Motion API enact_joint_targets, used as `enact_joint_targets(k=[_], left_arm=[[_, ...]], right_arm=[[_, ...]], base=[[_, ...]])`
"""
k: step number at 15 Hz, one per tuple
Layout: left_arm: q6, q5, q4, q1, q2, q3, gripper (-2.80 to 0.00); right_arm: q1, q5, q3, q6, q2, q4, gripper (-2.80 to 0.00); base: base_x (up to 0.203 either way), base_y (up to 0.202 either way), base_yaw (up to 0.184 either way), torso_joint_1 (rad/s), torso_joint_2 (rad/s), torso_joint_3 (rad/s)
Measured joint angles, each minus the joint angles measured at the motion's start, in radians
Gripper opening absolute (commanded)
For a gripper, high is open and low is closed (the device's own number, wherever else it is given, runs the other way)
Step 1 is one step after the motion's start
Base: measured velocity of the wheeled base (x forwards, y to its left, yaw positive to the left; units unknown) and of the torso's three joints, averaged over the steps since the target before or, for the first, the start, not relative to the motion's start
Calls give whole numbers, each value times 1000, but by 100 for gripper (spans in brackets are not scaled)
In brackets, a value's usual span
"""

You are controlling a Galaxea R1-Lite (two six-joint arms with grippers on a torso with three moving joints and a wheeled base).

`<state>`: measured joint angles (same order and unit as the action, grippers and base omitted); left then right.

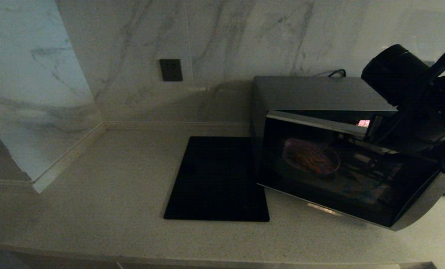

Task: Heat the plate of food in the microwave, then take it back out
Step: Close the microwave oven

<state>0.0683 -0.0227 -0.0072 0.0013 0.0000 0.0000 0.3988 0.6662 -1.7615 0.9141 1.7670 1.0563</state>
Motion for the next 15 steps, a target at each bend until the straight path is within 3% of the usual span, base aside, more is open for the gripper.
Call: enact_joint_targets(k=[5, 15], left_arm=[[0, 0, 0, 0, 0, 0, -280], [0, 0, 0, 0, 0, 0, -280]], right_arm=[[-84, -3, 84, -95, -4, -205, -280], [-244, -28, 153, -230, -7, -445, -280]], base=[[0, 0, 0, 0, 0, 0], [0, 0, 0, 0, 0, 0]])
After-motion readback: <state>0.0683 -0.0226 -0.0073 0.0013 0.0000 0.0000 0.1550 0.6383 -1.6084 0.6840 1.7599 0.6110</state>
